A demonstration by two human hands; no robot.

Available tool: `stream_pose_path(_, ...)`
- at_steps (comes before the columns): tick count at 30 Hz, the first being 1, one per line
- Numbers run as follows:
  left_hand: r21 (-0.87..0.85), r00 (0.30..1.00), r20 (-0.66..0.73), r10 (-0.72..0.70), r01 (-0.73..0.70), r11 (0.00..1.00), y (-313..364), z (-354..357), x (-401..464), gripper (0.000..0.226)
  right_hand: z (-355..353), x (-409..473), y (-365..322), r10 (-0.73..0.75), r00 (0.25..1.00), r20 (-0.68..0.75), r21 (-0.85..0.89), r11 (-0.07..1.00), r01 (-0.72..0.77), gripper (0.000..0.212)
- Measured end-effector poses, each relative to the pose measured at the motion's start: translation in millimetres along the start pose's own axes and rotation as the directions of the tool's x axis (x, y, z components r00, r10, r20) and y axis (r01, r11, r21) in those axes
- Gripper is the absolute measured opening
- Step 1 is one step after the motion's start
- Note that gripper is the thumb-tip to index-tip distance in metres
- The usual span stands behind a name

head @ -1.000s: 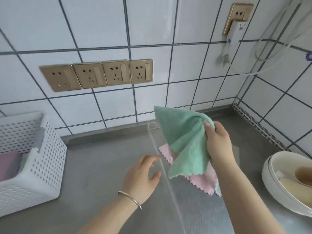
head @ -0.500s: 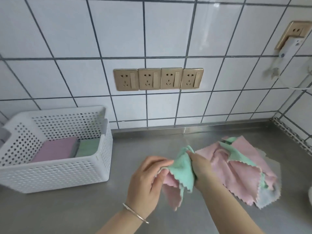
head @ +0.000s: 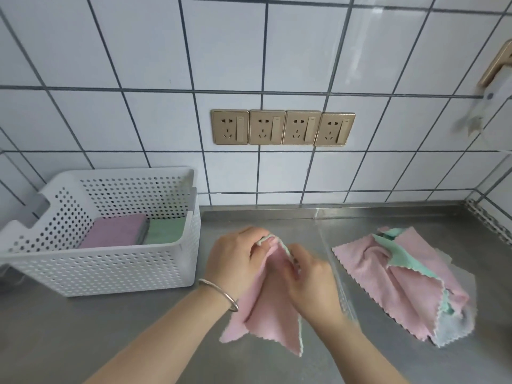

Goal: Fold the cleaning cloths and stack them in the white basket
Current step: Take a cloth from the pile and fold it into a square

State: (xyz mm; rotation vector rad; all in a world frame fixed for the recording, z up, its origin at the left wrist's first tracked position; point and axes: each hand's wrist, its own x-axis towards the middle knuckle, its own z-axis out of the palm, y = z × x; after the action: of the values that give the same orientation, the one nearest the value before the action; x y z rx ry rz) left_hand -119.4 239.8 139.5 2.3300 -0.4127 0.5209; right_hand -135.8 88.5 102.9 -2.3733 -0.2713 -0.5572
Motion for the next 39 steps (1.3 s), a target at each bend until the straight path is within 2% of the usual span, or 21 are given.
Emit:
stream_pose_path(2, 0.039, 0.999, -0.044, 0.002, -0.001, 0.999, -7.8, -8.8, 2.9, 0.038, 6.6, 2.6, 10.1, 0.060, 0.998, -0.010, -0.082, 0.995, -0.061, 0.012)
stream_pose_path(4, 0.031, 0.996, -0.076, -0.045, 0.048, 0.998, -18.2, -18.4, 8.1, 0.041, 11.2, 6.2, 27.3, 0.192, 0.978, 0.084, -0.096, 0.978, -0.184, 0.020)
stream_pose_path(7, -0.002, 0.986, -0.096, -0.139, 0.139, 0.990, -30.2, -34.2, 15.3, 0.049, 14.9, 6.7, 55.0, 0.358, 0.891, 0.280, -0.154, 0.933, -0.326, 0.036)
stream_pose_path(9, 0.048, 0.975, -0.125, -0.186, 0.193, 0.980, -39.3, -45.8, 22.9, 0.042, 11.2, 13.4, 70.4, 0.489, 0.808, 0.329, -0.163, 0.872, -0.462, 0.037)
stream_pose_path(10, 0.078, 0.968, -0.138, -0.212, 0.224, 0.971, -45.2, -50.5, 27.6, 0.034, 7.2, 19.9, 76.7, 0.509, 0.791, 0.338, -0.181, 0.860, -0.476, 0.031)
stream_pose_path(13, 0.177, 0.954, -0.132, -0.269, 0.290, 0.941, -65.2, -61.0, 43.7, 0.017, -13.0, 51.7, 76.5, 0.494, 0.824, 0.279, -0.177, 0.870, -0.461, 0.018)
stream_pose_path(16, 0.222, 0.943, -0.171, -0.285, 0.319, 0.922, -77.6, -67.1, 60.7, 0.022, -36.3, 85.1, 61.8, 0.423, 0.899, 0.108, -0.020, 0.905, -0.424, 0.021)
stream_pose_path(18, 0.163, 0.928, -0.235, -0.291, 0.332, 0.929, -76.7, -72.7, 72.4, 0.025, -52.0, 103.7, 51.4, 0.366, 0.930, 0.024, 0.080, 0.927, -0.367, 0.022)
stream_pose_path(21, 0.062, 0.921, -0.282, -0.267, 0.295, 0.953, -68.8, -75.0, 75.1, 0.024, -70.4, 111.6, 43.3, 0.328, 0.943, -0.058, 0.193, 0.930, -0.312, 0.022)
stream_pose_path(24, 0.151, 0.950, -0.281, -0.138, 0.186, 0.971, -70.0, -61.5, 47.4, 0.025, -80.3, 95.4, 52.5, 0.297, 0.954, -0.049, 0.197, 0.939, -0.282, 0.021)
stream_pose_path(26, 0.231, 0.975, -0.214, -0.062, 0.112, 0.966, -77.2, -45.1, 17.0, 0.030, -80.3, 75.4, 68.0, 0.294, 0.955, 0.051, 0.113, 0.948, -0.298, 0.022)
stream_pose_path(28, 0.271, 0.998, -0.058, -0.037, 0.052, 0.961, -85.4, -25.2, -17.0, 0.032, -74.3, 50.8, 87.1, 0.332, 0.927, 0.173, 0.010, 0.941, -0.339, 0.034)
stream_pose_path(30, 0.314, 0.992, 0.129, -0.013, -0.028, 0.949, -97.2, -4.2, -51.7, 0.033, -63.6, 25.0, 106.0, 0.346, 0.894, 0.284, -0.122, 0.938, -0.324, 0.041)
stream_pose_path(32, 0.318, 0.961, 0.274, -0.025, -0.066, 0.946, -104.3, 15.2, -81.7, 0.036, -50.4, 0.8, 124.2, 0.391, 0.820, 0.417, -0.244, 0.918, -0.314, 0.045)
stream_pose_path(36, 0.271, 0.876, 0.480, -0.041, -0.104, 0.957, -108.9, 44.7, -124.7, 0.037, -27.7, -44.7, 156.4, 0.445, 0.675, 0.588, -0.333, 0.894, -0.300, 0.075)
stream_pose_path(39, 0.302, 0.791, 0.610, -0.036, -0.191, 0.934, -115.8, 52.9, -148.2, 0.033, -21.0, -65.1, 160.6, 0.448, 0.570, 0.689, -0.399, 0.891, -0.219, 0.071)
